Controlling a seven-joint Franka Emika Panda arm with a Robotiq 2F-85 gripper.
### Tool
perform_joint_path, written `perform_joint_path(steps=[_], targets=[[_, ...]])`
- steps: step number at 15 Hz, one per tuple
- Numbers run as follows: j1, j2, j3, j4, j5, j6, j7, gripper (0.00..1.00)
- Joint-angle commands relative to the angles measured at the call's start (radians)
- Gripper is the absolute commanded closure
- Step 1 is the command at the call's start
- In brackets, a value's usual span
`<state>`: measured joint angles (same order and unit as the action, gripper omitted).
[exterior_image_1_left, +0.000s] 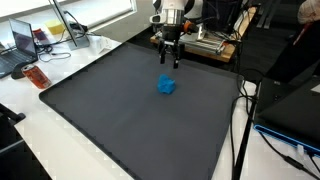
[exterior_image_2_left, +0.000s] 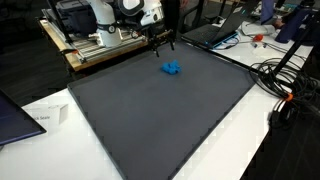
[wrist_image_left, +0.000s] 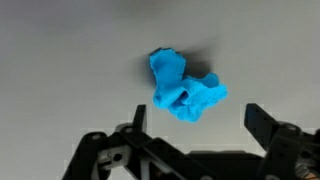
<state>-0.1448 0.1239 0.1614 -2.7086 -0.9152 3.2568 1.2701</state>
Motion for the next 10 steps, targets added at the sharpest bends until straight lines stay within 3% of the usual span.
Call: perform_joint_path(steps=[1,3,4,8,10], targets=[[0.088,-0.013,-0.012,-0.027,0.278,-0.048,-0.073,0.0],[0.122,-0.014,0.0,-0.034,0.441,-0.041,-0.125,0.0],[0.041,-0.011,0.078,-0.021,0.389,-0.051,-0.046,0.0],[-0.054,0.004,0.211,-0.013,0.491,-0.06,-0.02,0.0],[-0.084,-0.035,0.236,-0.013,0.519,-0.089,0.0,0.0]])
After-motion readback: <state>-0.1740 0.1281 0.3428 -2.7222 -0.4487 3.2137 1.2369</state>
